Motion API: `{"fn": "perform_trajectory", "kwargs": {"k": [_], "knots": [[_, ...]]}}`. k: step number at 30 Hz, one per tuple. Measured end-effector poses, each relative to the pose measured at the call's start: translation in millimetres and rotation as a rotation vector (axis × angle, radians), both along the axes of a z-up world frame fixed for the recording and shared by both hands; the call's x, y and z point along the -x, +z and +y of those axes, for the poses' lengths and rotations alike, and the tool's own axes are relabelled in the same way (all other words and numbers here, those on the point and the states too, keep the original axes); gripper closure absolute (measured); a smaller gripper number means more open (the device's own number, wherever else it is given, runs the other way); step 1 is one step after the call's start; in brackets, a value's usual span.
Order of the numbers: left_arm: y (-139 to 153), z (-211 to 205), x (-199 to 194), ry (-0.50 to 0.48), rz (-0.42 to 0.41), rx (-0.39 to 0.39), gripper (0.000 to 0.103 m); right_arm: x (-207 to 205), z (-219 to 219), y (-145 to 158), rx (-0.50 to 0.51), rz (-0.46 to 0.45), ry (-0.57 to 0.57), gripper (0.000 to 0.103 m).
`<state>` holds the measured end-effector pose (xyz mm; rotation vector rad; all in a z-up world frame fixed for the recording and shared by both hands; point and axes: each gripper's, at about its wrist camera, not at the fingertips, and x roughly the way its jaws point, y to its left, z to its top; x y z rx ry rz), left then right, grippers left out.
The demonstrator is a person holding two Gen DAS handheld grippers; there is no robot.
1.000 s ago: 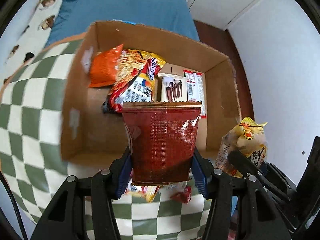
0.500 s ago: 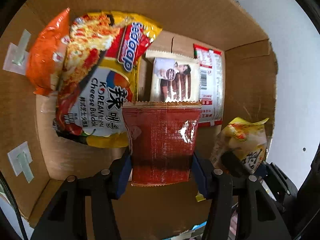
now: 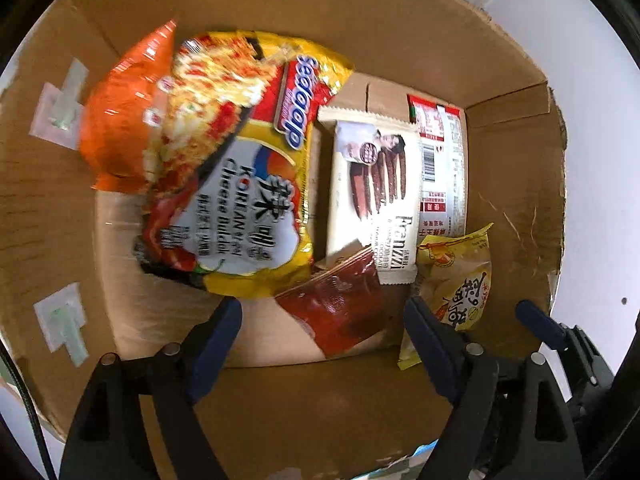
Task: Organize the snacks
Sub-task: 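Carry sachet and cracker bag into the box and open both tools, then grasp the orange seed bag with left tool while right tool grasps white packet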
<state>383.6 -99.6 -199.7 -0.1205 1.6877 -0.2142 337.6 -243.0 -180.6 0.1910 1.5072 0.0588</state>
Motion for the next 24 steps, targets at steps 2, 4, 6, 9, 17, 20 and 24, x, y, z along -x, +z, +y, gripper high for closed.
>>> {"fn": "perform_trajectory", "kwargs": {"k": [2,4,6,9,17,20,24], "knots": [[11,5,6,-0.002,-0.042,-0.021,0.020,3,-2,6,0.010,-0.016,-0.013,0.009],[27,12,18,-0.005,-0.106,-0.042,0.020,7,-3,11,0.016,-0.030,-0.022,0.009],[44,18,31,-0.005,-0.169,-0.070,0.020,13,-4,20,0.019,-0.061,-0.032,0.009],[66,31,49,0.001,-0.246,-0.098,0.020,22,-3,35,0.032,-0.112,-0.043,0.010],[118,46,81,0.023,-0.403,-0.143,0.020,53,-2,79,0.056,-0.226,-0.049,0.021],[128,42,86,0.023,-0.449,-0.154,0.020,67,-2,99,0.046,-0.275,-0.050,0.034],[149,40,108,0.021,-0.514,-0.160,0.020,92,1,122,0.024,-0.333,-0.053,0.035]]}}
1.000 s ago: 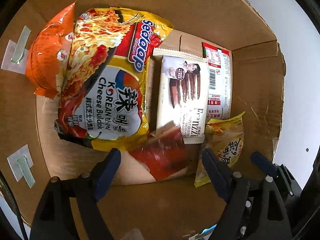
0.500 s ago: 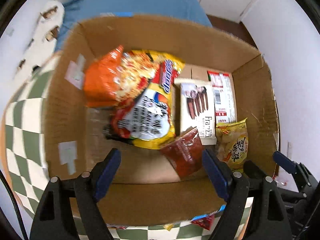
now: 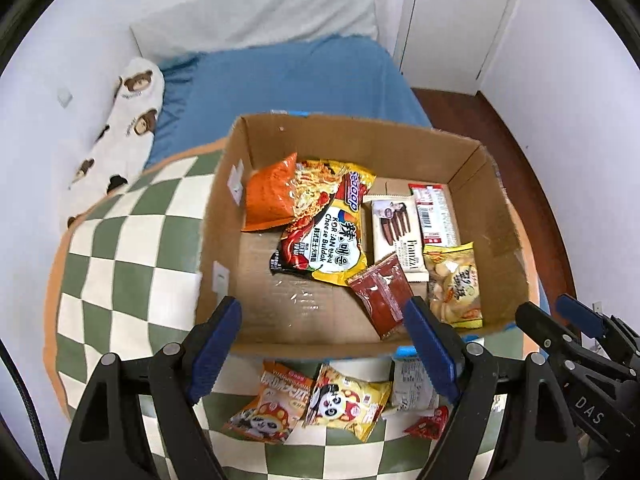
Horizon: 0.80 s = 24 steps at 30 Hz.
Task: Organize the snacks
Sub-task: 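Grasp the orange seed bag with left tool while right tool grasps white packet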
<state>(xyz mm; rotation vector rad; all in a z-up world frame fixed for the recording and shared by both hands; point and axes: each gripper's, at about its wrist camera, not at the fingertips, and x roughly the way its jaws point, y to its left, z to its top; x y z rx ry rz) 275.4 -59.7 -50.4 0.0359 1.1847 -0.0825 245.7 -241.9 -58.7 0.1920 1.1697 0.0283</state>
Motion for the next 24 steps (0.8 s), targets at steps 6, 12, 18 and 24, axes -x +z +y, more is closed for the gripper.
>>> {"fn": "perform_trajectory", "kwargs": {"k": [6,12,18,24], "knots": [[19,-2,29,-0.008,-0.061,0.007,0.020,28,4,23,-0.042,-0.058,0.007,0.035],[14,16,58,0.049,-0.037,0.021,0.020,57,2,30,-0.098,-0.062,0.016,0.035],[-42,52,77,0.170,0.128,0.043,0.020,68,1,-31,-0.182,0.111,0.009,0.034],[-106,80,87,0.265,0.264,0.034,0.020,59,10,-110,-0.228,0.279,0.018,0.026]]}}
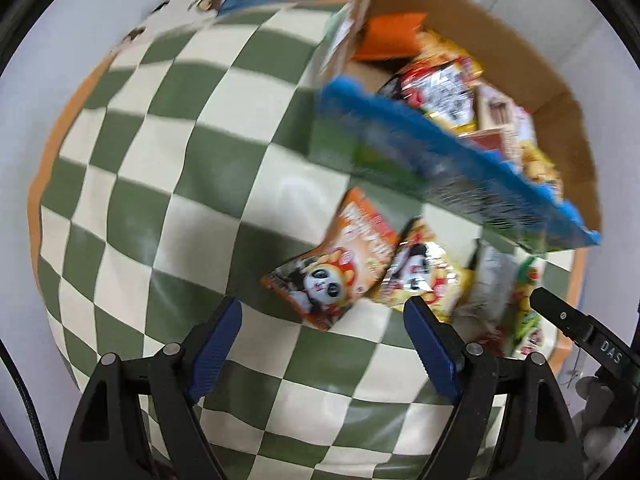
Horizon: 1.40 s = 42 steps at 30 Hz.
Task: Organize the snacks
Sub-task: 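Grasp the orange seed bag with left tool while right tool grasps white packet, then carry orange bag and white packet into the box and open both tools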
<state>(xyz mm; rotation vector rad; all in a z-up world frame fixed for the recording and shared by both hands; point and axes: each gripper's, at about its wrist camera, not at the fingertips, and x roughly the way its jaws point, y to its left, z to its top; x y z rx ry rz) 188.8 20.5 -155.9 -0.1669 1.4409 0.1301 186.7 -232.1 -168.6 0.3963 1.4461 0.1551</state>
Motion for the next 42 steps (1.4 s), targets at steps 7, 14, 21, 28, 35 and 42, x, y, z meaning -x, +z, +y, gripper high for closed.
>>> {"fn": "perform_trajectory", "kwargs": {"k": [7,14,21,28,35,42], "knots": [[-60,-39,-22,-0.273,0.086,-0.215,0.020,-17,14,-59,0.042,0.088,0.054,0.026],[-103,-83,-25,-0.519,0.133,-0.344,0.021,-25,21,-89,0.065,0.126,0.068,0.027],[-103,-44,-4,-0.220,0.179,-0.102,0.041,-11,31,-93,0.057,0.133,0.122,0.044],[-115,0,26,0.037,0.243,0.098,0.043,19,39,-96,0.079,0.184,0.245,0.044],[-126,-16,21,-0.017,0.250,0.027,0.041,14,32,-97,0.061,0.174,0.139,0.035],[-104,-43,28,-0.024,0.165,-0.026,0.048,13,36,-98,0.101,0.133,0.104,0.043]]}}
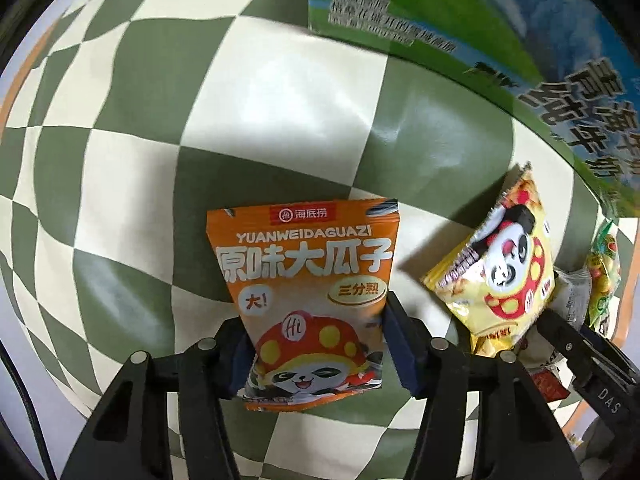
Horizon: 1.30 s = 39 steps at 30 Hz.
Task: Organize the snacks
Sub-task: 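Carry orange bag and white packet into the box and open both tools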
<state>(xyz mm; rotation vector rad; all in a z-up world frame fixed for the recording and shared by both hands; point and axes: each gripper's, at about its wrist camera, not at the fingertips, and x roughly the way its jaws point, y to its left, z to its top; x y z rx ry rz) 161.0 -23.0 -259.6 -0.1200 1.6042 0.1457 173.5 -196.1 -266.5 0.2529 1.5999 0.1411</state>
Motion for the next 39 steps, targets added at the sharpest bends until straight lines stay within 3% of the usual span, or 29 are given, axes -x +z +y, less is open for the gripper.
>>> {"fn": "perform_trajectory", "kwargs": {"k": [6,12,16,21,25,31,39], "knots": [[40,3,26,-0.018,-0.034,0.022,0.049,19,-12,24,-0.060,-0.027,-0.024,0.044],[112,-18,34,-0.073,-0.132,0.096,0.049,20,-13,79,-0.175,-0.093,-0.026,0.044],[159,-30,1,-0.123,-0.202,0.162,0.049,11,-13,123,-0.253,-0.158,-0.030,0.044],[194,-7,-79,-0.202,-0.223,0.191,0.049,-21,-5,173,-0.325,-0.268,-0.053,0.044],[195,-8,-134,-0.234,-0.188,0.135,0.049,-61,-5,192,-0.318,-0.332,-0.064,0.044],[161,-2,-205,-0.238,-0.059,0.099,0.049,-122,23,176,-0.292,-0.314,-0.047,0.044],[117,-2,-226,-0.230,0.035,0.079,0.048,-159,42,139,-0.250,-0.245,-0.022,0.044]]}}
